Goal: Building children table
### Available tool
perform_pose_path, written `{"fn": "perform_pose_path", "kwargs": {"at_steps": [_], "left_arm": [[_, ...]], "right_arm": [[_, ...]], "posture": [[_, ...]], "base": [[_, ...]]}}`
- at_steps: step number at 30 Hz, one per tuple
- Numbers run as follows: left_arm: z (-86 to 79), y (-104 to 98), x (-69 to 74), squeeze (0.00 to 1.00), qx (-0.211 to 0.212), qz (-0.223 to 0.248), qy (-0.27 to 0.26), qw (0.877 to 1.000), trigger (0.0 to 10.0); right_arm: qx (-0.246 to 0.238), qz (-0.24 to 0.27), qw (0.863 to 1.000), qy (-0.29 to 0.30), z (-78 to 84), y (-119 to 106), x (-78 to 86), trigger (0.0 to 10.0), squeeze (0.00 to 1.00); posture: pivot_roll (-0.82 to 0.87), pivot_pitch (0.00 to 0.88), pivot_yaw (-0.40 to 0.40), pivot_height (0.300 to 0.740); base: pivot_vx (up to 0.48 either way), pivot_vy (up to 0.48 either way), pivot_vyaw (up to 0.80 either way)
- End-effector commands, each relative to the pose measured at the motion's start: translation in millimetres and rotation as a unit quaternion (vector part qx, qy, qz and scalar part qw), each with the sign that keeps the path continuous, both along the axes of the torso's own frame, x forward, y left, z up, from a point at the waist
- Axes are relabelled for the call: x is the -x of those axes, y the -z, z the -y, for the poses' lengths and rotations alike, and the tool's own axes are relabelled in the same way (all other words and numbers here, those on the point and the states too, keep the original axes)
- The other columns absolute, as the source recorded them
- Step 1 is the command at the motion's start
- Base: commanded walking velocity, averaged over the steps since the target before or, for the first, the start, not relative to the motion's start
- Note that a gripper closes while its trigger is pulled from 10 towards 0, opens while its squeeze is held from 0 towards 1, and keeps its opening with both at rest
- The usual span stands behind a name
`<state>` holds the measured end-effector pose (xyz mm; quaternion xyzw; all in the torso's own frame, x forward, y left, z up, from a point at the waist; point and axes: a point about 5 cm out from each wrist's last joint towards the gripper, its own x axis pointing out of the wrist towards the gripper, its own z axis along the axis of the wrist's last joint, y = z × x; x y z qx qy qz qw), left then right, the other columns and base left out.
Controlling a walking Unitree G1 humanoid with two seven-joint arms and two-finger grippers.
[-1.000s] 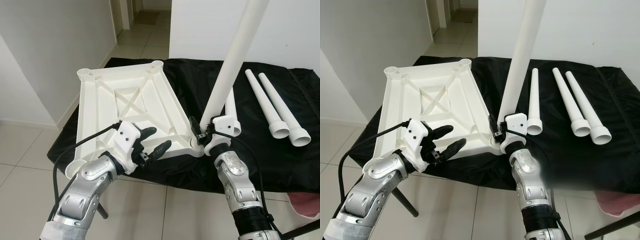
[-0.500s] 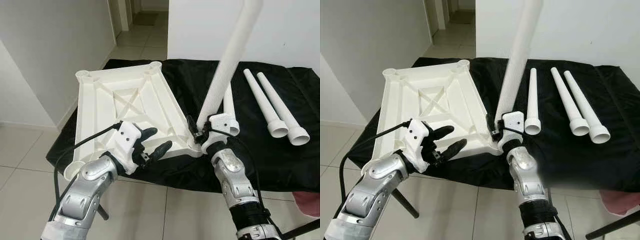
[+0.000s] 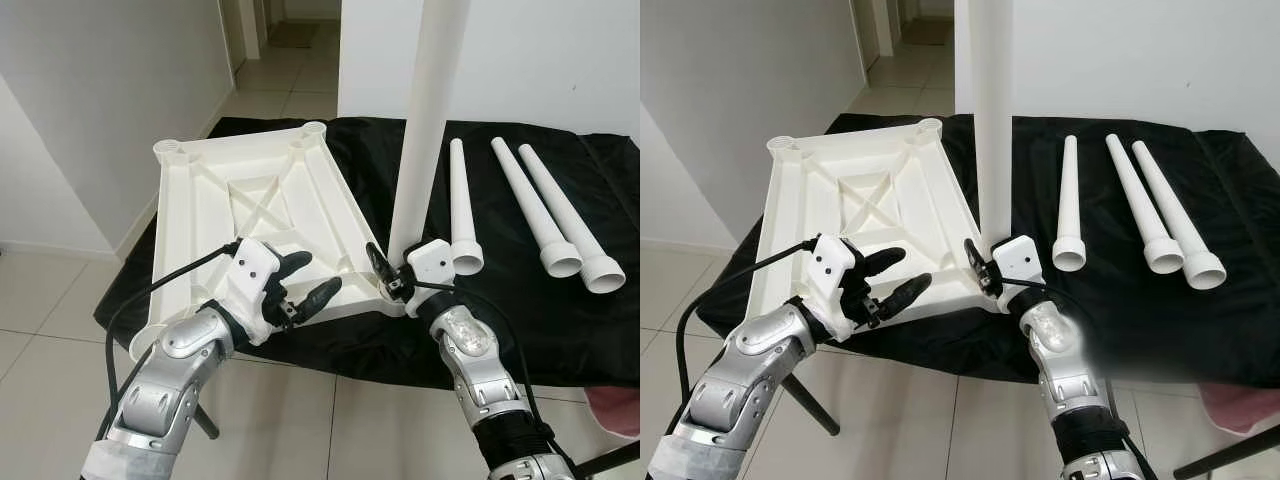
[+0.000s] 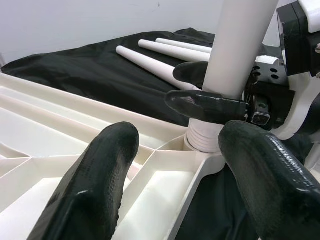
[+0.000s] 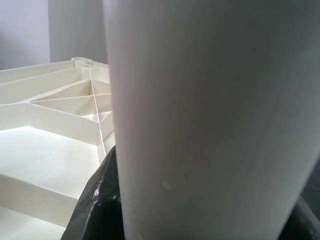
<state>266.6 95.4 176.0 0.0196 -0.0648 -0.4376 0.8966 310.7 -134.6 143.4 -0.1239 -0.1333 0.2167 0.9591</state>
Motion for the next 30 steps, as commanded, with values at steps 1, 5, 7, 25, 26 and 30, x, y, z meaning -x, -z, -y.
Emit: {"fn": "perform_pose_path", "kwargs": {"at_steps": [1, 5, 7, 25, 26, 30], "left_arm": [[-3.4, -3.4, -1.9, 0.00, -0.002, 0.004, -0.032, 0.999, 10.0], [-3.3, -3.6, -1.3, 0.00, -0.002, 0.005, -0.032, 0.999, 10.0], [-3.4, -3.7, -1.2, 0.00, -0.001, 0.004, -0.033, 0.999, 10.0], [-4.3, -3.8, -0.3, 0.00, -0.002, 0.002, -0.036, 0.999, 10.0], [-4.3, -3.5, -0.3, 0.00, -0.003, 0.002, -0.035, 0.999, 10.0], [-4.3, -3.6, -0.2, 0.00, -0.003, 0.002, -0.036, 0.999, 10.0]], "right_arm": [[0.007, -0.054, 0.998, -0.010, -2.6, 23.1, 4.2, 10.0, 0.00], [-0.012, -0.074, 0.997, -0.016, -4.5, 28.3, 4.0, 10.0, 0.00], [-0.023, -0.086, 0.996, -0.017, -4.8, 31.0, 3.4, 10.0, 0.00], [-0.081, -0.153, 0.985, -0.005, -7.1, 36.5, -4.5, 10.0, 0.00], [-0.077, -0.153, 0.985, -0.005, -7.7, 37.0, -4.5, 10.0, 0.00], [-0.082, -0.166, 0.983, 0.000, -8.7, 39.8, -3.6, 10.0, 0.00]], "posture": [[-0.03, 0.031, 0.091, 0.740], [-0.03, 0.030, 0.090, 0.740], [-0.03, 0.033, 0.091, 0.740], [-0.03, 0.041, 0.093, 0.740], [-0.03, 0.041, 0.093, 0.740], [-0.03, 0.042, 0.093, 0.740]], "base": [[0.000, 0.000, 0.00], [0.000, 0.000, 0.00], [0.000, 0.000, 0.00], [0.000, 0.000, 0.00], [0.000, 0.000, 0.00], [0.000, 0.000, 0.00]]}}
